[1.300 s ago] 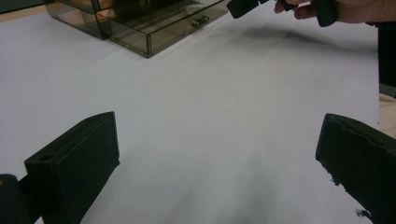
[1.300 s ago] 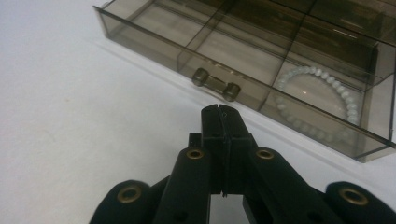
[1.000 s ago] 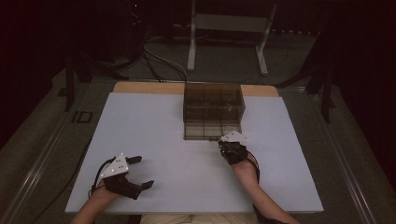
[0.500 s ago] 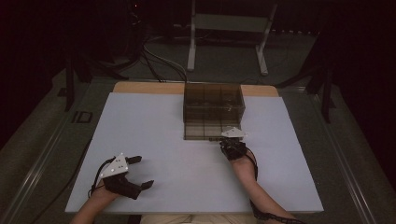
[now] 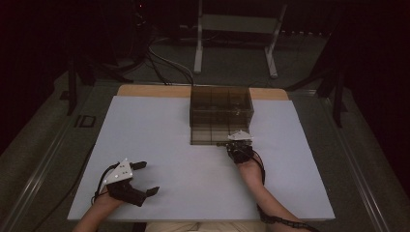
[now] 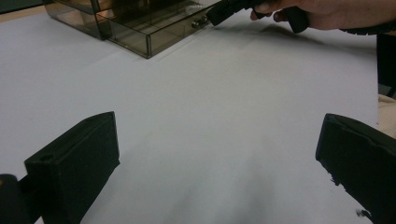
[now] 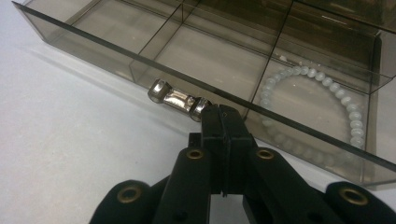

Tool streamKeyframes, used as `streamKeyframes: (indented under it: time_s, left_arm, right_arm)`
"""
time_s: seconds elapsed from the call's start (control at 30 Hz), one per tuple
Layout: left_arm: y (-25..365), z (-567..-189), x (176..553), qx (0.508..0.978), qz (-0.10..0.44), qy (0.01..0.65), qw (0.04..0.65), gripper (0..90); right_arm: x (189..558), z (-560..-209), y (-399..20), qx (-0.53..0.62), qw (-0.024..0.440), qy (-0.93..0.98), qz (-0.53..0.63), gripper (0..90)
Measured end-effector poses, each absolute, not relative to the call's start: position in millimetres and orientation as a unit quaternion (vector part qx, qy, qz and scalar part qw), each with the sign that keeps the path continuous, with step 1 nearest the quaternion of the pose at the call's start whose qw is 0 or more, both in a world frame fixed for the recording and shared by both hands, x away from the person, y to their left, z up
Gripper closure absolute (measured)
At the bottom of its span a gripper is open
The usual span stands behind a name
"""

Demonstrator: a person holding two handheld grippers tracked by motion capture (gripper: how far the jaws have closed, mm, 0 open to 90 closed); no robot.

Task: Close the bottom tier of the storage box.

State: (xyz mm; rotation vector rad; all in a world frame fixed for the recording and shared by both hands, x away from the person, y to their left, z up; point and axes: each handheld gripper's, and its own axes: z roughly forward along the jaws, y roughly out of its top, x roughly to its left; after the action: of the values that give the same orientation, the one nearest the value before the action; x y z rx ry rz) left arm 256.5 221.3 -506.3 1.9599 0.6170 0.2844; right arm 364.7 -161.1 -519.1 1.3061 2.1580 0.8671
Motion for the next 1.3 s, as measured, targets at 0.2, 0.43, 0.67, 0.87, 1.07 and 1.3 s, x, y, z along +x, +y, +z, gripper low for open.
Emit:
streamKeyframes:
  time_s: [0.2,0.43,0.67,0.87,1.07,1.3]
  left_arm:
    - [221.1,-506.5,256.3,0.814,0.117,0.256,0.509,0.8]
    - [221.1,-506.6,256.5,0.814,0.117,0.256,0.508,0.9]
    - [220.9,-506.7,256.4,0.814,0.117,0.256,0.508,0.9]
    - [221.0,-506.7,256.7,0.814,0.117,0.256,0.508,0.9]
    - [220.9,-506.8,256.6,0.814,0.117,0.256,0.507,0.9]
    - [220.9,-506.8,256.7,0.814,0.117,0.256,0.507,0.9]
  right_arm:
    - [365.2,-520.3,-160.0,0.476,0.233,0.788,0.314,90.0]
    - [365.6,-521.2,-159.8,0.473,0.236,0.789,0.311,90.0]
    - [367.1,-521.8,-159.9,0.475,0.235,0.789,0.310,90.0]
    - [369.4,-523.0,-159.8,0.477,0.235,0.789,0.308,90.0]
    - [370.9,-523.1,-159.3,0.475,0.236,0.790,0.306,90.0]
    - [372.9,-523.2,-159.1,0.476,0.236,0.790,0.307,90.0]
